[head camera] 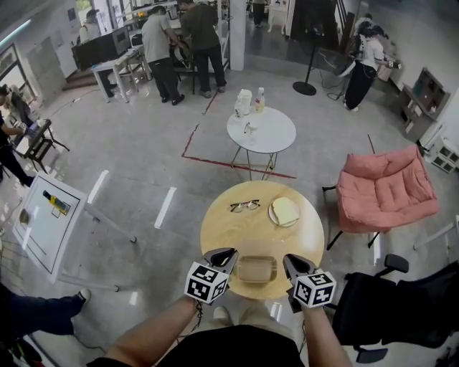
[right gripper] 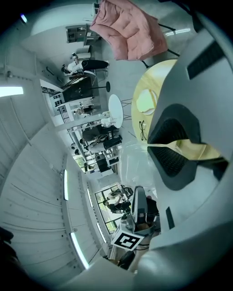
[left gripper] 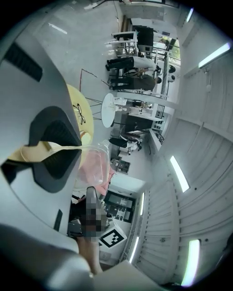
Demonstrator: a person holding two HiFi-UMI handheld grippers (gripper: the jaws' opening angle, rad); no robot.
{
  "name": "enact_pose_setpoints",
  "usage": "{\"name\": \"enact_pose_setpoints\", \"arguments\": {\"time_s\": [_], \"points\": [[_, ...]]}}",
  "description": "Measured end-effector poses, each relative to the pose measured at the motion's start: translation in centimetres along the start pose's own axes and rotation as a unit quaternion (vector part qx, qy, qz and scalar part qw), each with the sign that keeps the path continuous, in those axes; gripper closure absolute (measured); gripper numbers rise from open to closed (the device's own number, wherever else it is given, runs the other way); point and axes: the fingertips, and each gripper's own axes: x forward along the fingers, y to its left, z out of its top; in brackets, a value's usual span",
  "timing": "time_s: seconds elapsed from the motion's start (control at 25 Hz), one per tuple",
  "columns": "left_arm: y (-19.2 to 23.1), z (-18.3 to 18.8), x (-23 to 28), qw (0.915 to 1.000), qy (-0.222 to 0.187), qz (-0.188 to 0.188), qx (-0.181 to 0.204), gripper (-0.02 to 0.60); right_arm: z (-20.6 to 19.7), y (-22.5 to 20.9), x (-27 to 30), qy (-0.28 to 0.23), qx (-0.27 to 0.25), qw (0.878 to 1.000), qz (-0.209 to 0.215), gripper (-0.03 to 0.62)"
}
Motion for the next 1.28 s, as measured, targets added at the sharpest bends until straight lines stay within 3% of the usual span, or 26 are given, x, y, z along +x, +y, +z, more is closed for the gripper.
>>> {"name": "enact_pose_setpoints", "arguments": {"time_s": [0.56, 0.72, 0.92, 1.12, 1.28], "points": [[-0.5, 7.6, -5.5, 0.9954, -0.078, 0.015, 0.053, 0.551, 6.6, 4.6, -3.7, -0.081, -0.045, 0.996, 0.000, 0.561], [-0.7, 9.5, -6.8, 0.9899, -0.101, 0.026, 0.096, 0.551, 8.4, 5.6, -4.6, -0.101, -0.072, 0.992, -0.009, 0.560], [-0.5, 10.9, -8.1, 0.9875, -0.121, 0.027, 0.097, 0.551, 10.1, 6.9, -5.3, -0.119, -0.088, 0.989, -0.012, 0.562], [-0.4, 12.6, -9.7, 0.9807, -0.145, 0.037, 0.126, 0.551, 11.3, 8.2, -5.8, -0.142, -0.083, 0.986, 0.011, 0.563], [-0.7, 14.1, -10.8, 0.9764, -0.163, 0.037, 0.137, 0.551, 12.5, 9.0, -6.9, -0.152, -0.102, 0.983, -0.001, 0.563]]}}
